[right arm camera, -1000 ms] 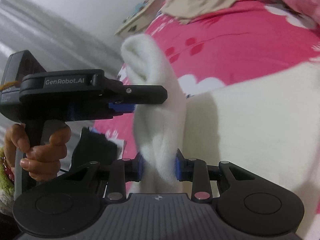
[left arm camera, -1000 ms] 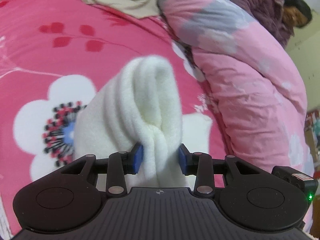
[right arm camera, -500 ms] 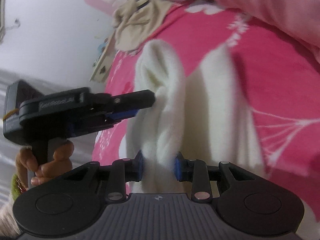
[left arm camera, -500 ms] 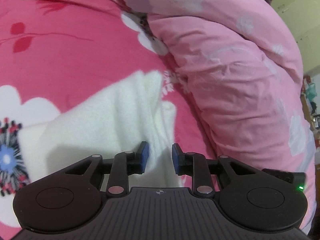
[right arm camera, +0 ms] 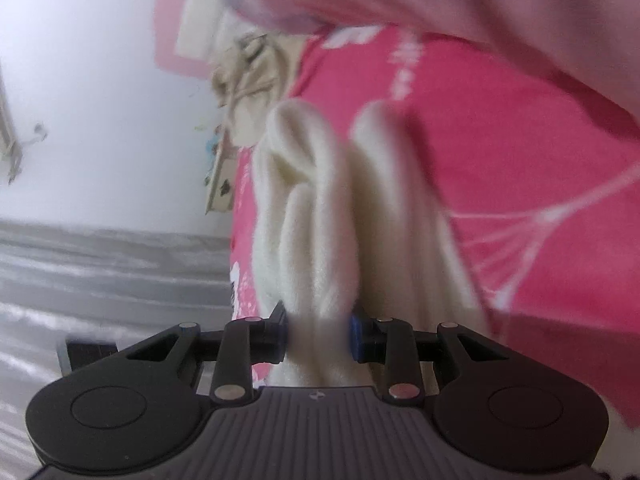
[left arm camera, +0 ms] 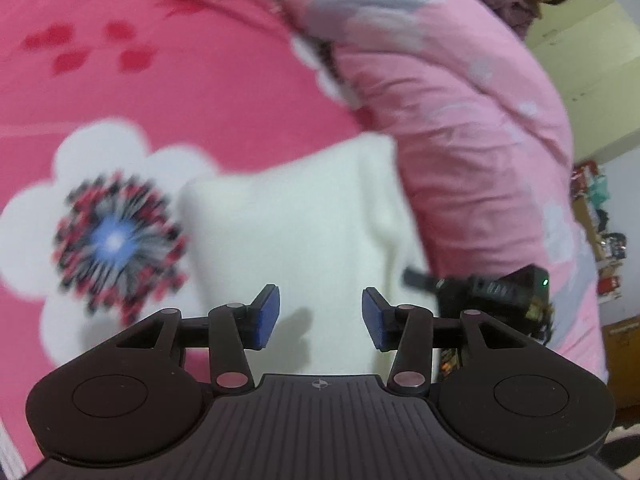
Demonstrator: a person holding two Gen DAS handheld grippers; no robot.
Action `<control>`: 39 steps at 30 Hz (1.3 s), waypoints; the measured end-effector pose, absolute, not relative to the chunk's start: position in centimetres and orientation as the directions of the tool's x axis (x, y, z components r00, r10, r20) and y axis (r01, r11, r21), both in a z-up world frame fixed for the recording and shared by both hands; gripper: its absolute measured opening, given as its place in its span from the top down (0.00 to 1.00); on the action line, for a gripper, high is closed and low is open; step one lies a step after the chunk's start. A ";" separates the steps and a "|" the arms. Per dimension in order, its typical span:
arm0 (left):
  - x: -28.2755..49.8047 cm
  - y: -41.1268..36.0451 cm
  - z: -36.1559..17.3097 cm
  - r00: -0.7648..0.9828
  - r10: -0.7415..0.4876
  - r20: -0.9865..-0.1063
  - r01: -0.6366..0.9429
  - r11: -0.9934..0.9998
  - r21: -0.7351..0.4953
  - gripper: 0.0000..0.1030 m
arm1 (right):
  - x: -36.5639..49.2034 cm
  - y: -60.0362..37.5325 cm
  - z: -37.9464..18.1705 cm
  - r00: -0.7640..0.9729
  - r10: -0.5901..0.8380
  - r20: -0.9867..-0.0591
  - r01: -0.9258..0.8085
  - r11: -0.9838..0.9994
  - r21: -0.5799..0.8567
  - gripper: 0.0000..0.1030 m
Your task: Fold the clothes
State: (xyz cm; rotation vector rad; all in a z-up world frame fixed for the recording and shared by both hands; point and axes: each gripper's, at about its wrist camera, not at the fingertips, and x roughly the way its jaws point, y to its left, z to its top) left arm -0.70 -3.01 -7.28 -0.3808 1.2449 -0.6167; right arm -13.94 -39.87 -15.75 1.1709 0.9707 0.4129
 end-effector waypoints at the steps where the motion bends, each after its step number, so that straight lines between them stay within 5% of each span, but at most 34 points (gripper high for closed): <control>1: -1.0 -3.0 -7.9 0.183 -0.622 -0.762 0.218 0.781 -0.585 0.56 | -13.9 -39.9 -16.3 0.550 0.721 -0.421 0.207 0.370 0.906 0.69; 5: -2.4 -3.6 -10.3 0.139 -0.613 -0.778 0.212 0.786 -0.581 0.56 | -13.7 -40.0 -16.7 0.548 0.731 -0.407 0.221 0.343 0.913 0.65; 10: -4.3 -4.9 -12.0 0.081 -0.593 -0.801 0.293 0.782 -0.550 0.56 | -14.7 -40.5 -15.7 0.537 0.743 -0.400 0.228 0.328 0.917 0.45; 18: -5.7 -6.1 -13.7 0.054 -0.549 -0.834 0.368 0.787 -0.495 0.50 | -16.6 -38.4 -11.3 0.459 0.718 -0.524 0.107 0.541 0.835 0.25; 26: -6.0 -7.5 -13.8 0.055 -0.536 -0.842 0.375 0.793 -0.480 0.44 | -20.3 -35.9 -9.7 0.380 0.638 -0.670 -0.009 0.727 0.687 0.23; 28: -6.3 -7.6 -13.8 0.057 -0.530 -0.846 0.392 0.791 -0.470 0.44 | -21.1 -35.1 -9.3 0.398 0.592 -0.700 -0.055 0.778 0.626 0.34; 30: -6.5 -7.4 -13.9 0.049 -0.537 -0.842 0.399 0.783 -0.476 0.44 | -22.0 -35.6 -9.2 0.428 0.552 -0.716 -0.056 0.807 0.588 0.64; 37: -6.8 -7.2 -15.9 -0.008 -0.565 -0.825 0.375 0.763 -0.527 0.46 | -22.9 -37.9 -12.3 0.420 0.600 -0.681 0.059 0.731 0.680 0.65; 39: -6.9 -6.9 -16.2 -0.004 -0.574 -0.819 0.355 0.765 -0.538 0.58 | -23.1 -37.7 -12.7 0.428 0.594 -0.681 0.071 0.729 0.681 0.72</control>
